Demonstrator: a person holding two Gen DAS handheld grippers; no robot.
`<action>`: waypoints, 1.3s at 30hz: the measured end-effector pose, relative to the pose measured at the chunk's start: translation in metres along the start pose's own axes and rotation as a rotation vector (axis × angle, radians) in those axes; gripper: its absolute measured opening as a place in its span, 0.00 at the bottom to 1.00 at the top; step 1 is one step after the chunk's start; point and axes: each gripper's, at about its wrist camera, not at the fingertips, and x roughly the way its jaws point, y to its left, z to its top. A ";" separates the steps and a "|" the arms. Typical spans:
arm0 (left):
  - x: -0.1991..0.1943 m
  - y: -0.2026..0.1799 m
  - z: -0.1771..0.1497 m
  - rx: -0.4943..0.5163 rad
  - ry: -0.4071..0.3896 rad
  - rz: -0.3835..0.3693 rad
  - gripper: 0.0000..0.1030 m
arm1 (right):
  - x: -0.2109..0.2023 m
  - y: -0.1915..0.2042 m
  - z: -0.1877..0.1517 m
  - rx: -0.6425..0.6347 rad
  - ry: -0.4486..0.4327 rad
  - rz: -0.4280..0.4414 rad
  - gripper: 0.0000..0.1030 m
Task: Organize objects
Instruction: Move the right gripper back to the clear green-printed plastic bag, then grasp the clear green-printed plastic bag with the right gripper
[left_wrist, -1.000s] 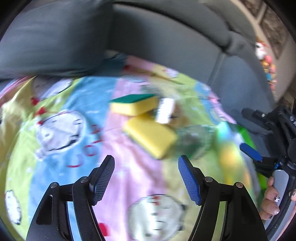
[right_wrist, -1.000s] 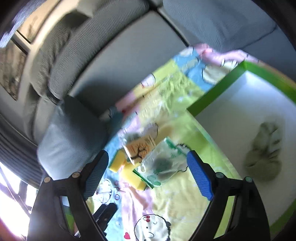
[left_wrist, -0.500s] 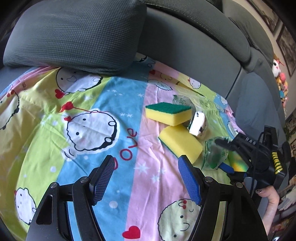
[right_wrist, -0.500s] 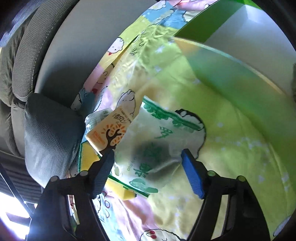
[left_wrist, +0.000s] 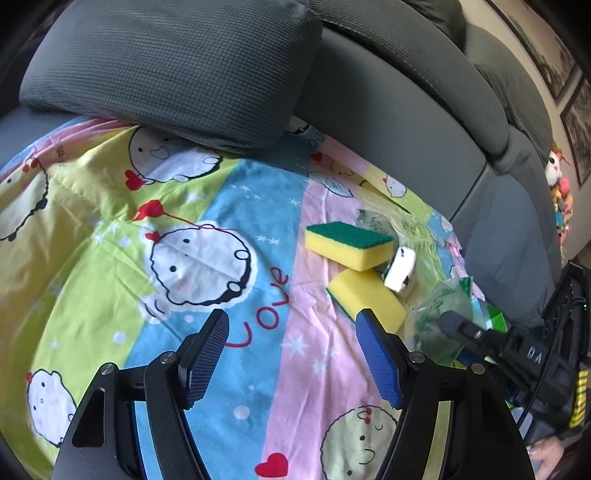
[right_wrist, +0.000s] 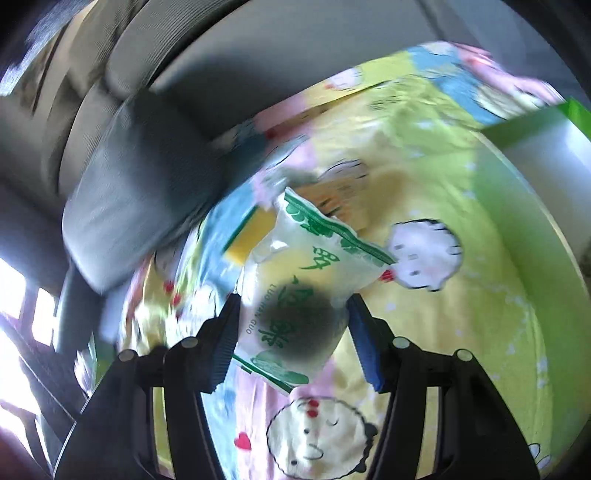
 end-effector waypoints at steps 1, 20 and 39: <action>0.000 0.003 0.001 -0.008 0.001 0.005 0.70 | 0.006 0.008 -0.003 -0.035 0.026 -0.003 0.54; 0.016 0.003 -0.004 -0.005 0.102 -0.066 0.70 | 0.017 0.032 -0.013 -0.110 0.029 -0.066 0.73; 0.053 -0.012 -0.023 0.033 0.282 -0.181 0.70 | 0.061 0.025 -0.019 0.015 0.186 0.050 0.62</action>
